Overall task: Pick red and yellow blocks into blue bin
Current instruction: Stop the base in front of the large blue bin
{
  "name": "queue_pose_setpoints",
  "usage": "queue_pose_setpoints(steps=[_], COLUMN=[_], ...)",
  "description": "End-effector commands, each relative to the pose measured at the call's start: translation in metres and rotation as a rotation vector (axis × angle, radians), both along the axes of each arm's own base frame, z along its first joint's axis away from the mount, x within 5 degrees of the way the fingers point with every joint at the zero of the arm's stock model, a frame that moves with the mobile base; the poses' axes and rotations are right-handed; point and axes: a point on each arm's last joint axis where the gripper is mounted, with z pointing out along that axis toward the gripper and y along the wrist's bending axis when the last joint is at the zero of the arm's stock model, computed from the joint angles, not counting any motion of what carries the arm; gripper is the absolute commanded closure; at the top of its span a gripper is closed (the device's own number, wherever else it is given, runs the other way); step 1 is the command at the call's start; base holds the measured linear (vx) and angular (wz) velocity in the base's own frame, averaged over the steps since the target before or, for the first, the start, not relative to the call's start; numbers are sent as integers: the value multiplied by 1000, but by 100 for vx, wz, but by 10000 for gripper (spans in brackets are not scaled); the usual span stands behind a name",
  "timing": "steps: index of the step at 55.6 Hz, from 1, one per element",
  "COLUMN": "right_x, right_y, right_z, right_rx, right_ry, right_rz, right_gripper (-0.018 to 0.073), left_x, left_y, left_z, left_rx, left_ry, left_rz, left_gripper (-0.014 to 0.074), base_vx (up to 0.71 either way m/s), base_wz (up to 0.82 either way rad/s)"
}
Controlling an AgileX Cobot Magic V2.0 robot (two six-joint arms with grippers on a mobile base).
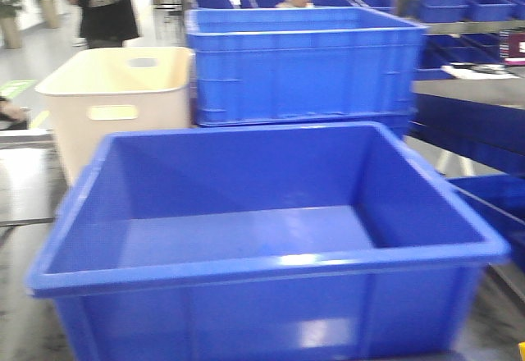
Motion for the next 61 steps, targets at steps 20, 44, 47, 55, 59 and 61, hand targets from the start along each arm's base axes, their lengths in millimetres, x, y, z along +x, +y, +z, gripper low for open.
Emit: queue_pose_setpoints(steps=[20, 44, 47, 55, 59, 61], right_x=[2, 2, 2, 2, 2, 2], right_y=[-1, -1, -1, -1, -1, 0], right_z=[16, 16, 16, 17, 17, 17], right_rx=[11, 11, 11, 12, 16, 25], right_ry=[-107, -107, -107, -110, -109, -107], right_rz=[-10, -10, -10, -11, -10, -10], right_gripper=[570, 570, 570, 570, 570, 570], left_x=[1, 1, 1, 1, 1, 1], left_y=[0, 0, 0, 0, 0, 0], left_z=[16, 16, 16, 16, 16, 16], left_rx=[-54, -54, -54, -54, -55, -55], left_ry=[-91, -91, -91, -91, -93, -93], left_rz=[12, 12, 12, 12, 12, 12], left_gripper=[594, 594, 594, 594, 594, 594], base_vx=[6, 0, 0, 0, 0, 0], base_wz=[25, 1, 0, 0, 0, 0])
